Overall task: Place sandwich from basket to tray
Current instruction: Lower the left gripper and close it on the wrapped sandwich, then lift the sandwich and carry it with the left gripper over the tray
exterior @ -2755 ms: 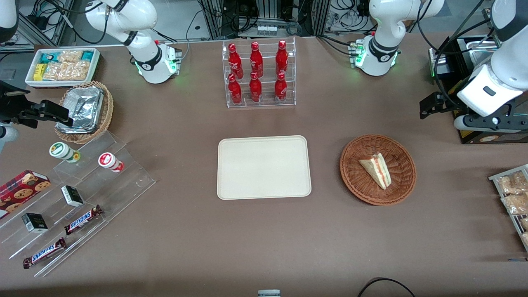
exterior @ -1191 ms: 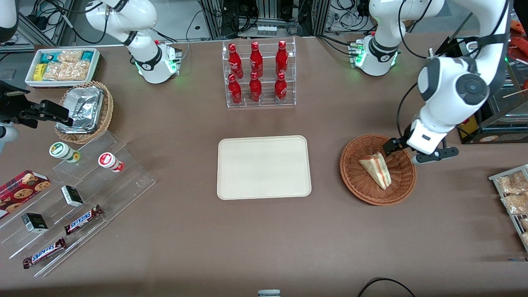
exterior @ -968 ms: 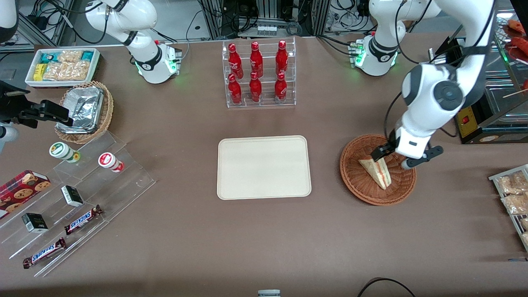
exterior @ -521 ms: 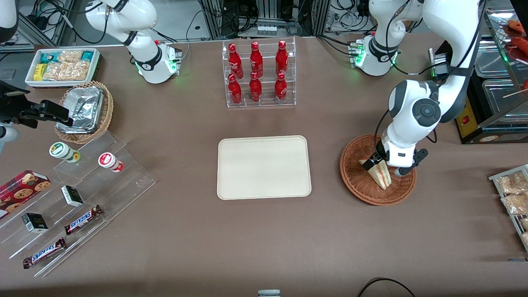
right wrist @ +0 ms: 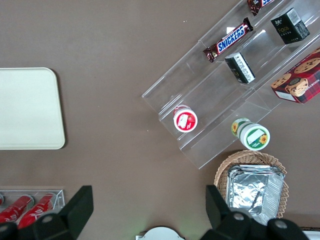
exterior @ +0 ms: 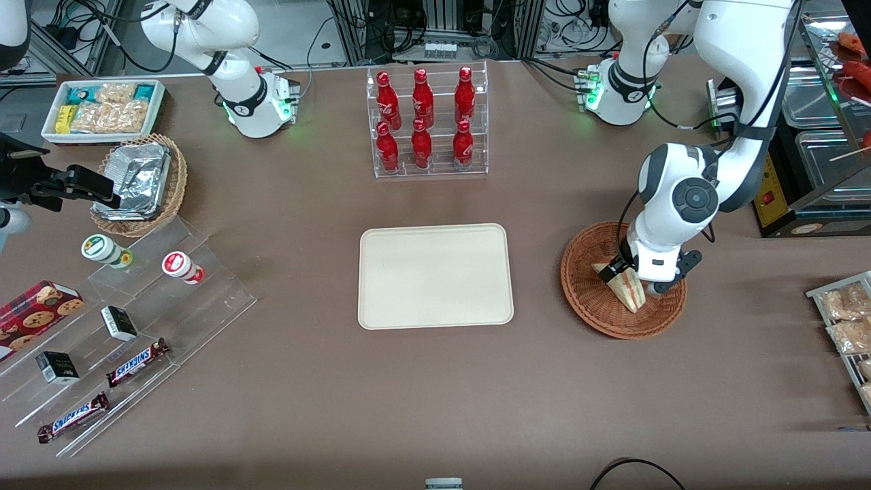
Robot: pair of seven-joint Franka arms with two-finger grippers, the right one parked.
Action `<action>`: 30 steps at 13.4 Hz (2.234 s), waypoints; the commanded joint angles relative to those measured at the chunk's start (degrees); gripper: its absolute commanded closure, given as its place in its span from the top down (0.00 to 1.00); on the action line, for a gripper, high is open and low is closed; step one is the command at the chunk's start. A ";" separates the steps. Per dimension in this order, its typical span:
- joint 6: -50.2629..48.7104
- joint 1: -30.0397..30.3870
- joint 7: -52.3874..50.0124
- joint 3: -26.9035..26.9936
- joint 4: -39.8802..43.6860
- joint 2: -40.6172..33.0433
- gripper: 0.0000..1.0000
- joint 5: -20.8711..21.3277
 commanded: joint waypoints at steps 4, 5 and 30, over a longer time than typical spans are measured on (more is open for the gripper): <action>-0.47 0.26 -0.27 0.19 1.26 0.38 0.00 3.45; -3.09 0.26 0.00 0.10 3.26 0.12 0.00 3.45; -19.64 -32.35 -7.82 -3.59 51.80 31.75 0.00 -0.60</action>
